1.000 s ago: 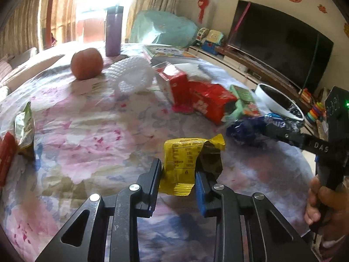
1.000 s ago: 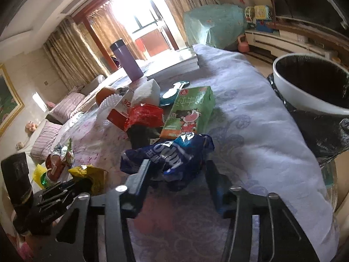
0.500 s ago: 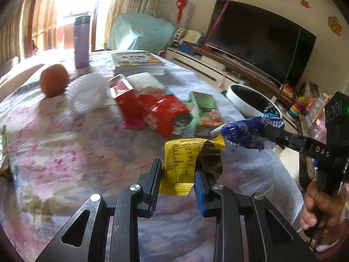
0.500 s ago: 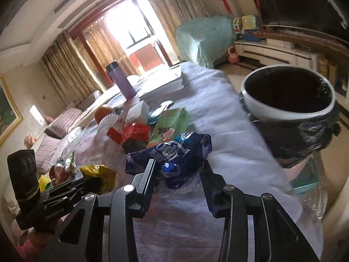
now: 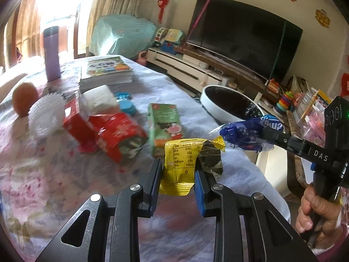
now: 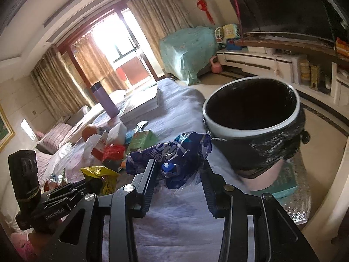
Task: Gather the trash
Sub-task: 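Carry both wrappers over the trash bin and open both grippers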
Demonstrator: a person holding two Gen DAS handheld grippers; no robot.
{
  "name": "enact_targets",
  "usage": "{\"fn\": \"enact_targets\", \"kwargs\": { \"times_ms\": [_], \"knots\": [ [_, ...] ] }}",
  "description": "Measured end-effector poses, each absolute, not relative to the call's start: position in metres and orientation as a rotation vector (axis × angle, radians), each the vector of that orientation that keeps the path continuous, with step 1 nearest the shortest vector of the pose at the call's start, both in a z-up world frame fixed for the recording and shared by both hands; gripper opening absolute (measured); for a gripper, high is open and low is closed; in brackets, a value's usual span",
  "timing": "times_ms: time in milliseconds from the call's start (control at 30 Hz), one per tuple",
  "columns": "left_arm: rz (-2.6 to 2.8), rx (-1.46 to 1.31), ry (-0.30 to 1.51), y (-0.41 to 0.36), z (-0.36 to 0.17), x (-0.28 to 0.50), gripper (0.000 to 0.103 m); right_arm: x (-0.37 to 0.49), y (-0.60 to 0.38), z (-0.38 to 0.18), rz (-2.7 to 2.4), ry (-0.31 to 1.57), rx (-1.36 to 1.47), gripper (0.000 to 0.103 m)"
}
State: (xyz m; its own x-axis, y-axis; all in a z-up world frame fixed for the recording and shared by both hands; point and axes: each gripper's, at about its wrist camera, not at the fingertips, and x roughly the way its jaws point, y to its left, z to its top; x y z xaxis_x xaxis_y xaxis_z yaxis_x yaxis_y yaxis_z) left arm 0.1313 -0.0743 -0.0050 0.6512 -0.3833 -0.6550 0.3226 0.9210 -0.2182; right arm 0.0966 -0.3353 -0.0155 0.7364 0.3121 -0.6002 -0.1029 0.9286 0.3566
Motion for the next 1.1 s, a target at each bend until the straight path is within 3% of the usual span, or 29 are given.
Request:
{"fn": "enact_targets", "kwargs": {
  "times_ms": [1100],
  "knots": [
    [-0.484, -0.016, 0.743, -0.173, 0.002, 0.218, 0.026, 0.127, -0.422, 0.0, 0.061, 0.662, 0.322, 0.039]
  ]
}}
